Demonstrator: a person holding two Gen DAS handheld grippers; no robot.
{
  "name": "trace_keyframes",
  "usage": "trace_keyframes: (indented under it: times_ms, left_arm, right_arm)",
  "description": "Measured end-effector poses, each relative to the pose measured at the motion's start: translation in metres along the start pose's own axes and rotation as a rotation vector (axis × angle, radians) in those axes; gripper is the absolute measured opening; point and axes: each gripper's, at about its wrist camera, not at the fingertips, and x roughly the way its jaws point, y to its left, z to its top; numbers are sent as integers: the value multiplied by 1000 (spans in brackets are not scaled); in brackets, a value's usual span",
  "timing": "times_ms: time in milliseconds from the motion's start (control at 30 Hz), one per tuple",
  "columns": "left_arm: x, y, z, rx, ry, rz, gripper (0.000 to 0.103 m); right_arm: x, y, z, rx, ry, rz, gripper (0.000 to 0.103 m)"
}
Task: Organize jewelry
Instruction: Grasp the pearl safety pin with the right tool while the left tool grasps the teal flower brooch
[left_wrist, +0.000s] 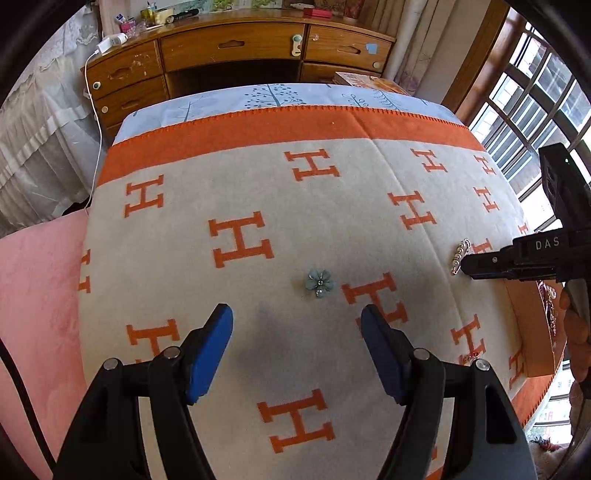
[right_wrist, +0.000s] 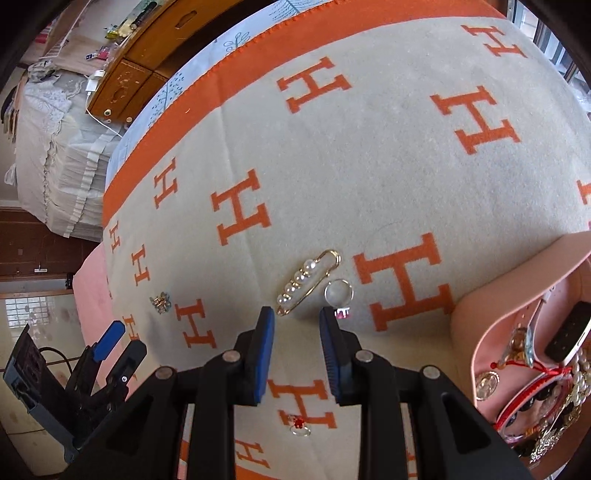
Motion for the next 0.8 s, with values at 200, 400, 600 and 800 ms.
trace_keyframes:
  times_ms: [200,400,600,800]
  left_arm:
    - [4,1,1,13,9,-11,70]
    - [7,4,-1,23,6,-20,70]
    - [11,1,-4,68,18,-19,70]
    - [12,-6,-7,121,14,-25,70]
  right_arm:
    - [1,16,9,-60,-54,-99,26]
    - [7,42,6,-219,-86,-242,26]
    - [19,67,-1,-401,-120,-409,25]
    - [19,68,-4,-464,-122,-408,7]
